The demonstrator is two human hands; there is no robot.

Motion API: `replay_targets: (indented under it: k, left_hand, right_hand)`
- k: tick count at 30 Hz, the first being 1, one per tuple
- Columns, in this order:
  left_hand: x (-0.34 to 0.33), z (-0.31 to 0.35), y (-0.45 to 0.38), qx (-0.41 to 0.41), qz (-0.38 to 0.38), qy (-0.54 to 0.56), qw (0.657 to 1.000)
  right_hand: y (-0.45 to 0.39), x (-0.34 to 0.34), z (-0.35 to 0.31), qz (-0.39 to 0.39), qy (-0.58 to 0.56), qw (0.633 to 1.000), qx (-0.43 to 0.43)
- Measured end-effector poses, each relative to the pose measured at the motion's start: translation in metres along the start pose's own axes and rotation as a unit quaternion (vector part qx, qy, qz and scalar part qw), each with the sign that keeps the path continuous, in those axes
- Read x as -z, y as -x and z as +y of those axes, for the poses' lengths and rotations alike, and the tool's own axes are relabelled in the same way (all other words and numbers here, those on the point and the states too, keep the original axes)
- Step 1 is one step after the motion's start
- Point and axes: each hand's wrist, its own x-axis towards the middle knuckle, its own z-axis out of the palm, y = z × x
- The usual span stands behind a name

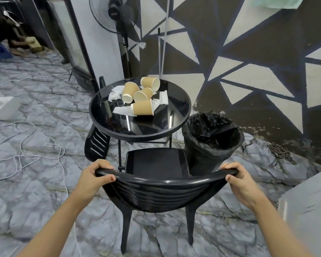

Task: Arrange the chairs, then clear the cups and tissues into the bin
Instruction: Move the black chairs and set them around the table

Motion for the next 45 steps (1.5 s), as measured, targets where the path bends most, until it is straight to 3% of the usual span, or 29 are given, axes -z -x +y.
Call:
replay_targets:
  k: [2,12,17,28,41,45]
  left_hand:
    - [0.005,-0.002,0.003,0.014,0.002,0.0,1.0]
    - [-0.017,-0.015,0.032,0.001,0.068,-0.023,0.997]
    - [-0.026,-0.01,0.038,0.009,0.085,0.018,0.996]
    - [-0.016,-0.013,0.019,0.037,0.01,0.002,0.999]
    - [-0.019,-0.016,0.032,0.044,0.051,-0.032,0.997]
    - [-0.017,-0.011,0.033,0.036,0.03,-0.037,0.998]
  right_hand:
    - [-0.002,-0.004,0.003,0.017,0.004,1.0,-0.001]
    - [-0.035,-0.001,-0.031,-0.052,0.039,0.998,-0.013]
    - [-0.035,0.01,-0.032,-0.056,0.054,0.997,-0.014]
    - [-0.007,0.016,-0.007,0.006,0.0,1.0,0.017]
    - [-0.004,0.005,-0.019,0.016,0.036,0.999,-0.026]
    - [0.0,0.003,-0.027,0.005,0.052,0.997,-0.057]
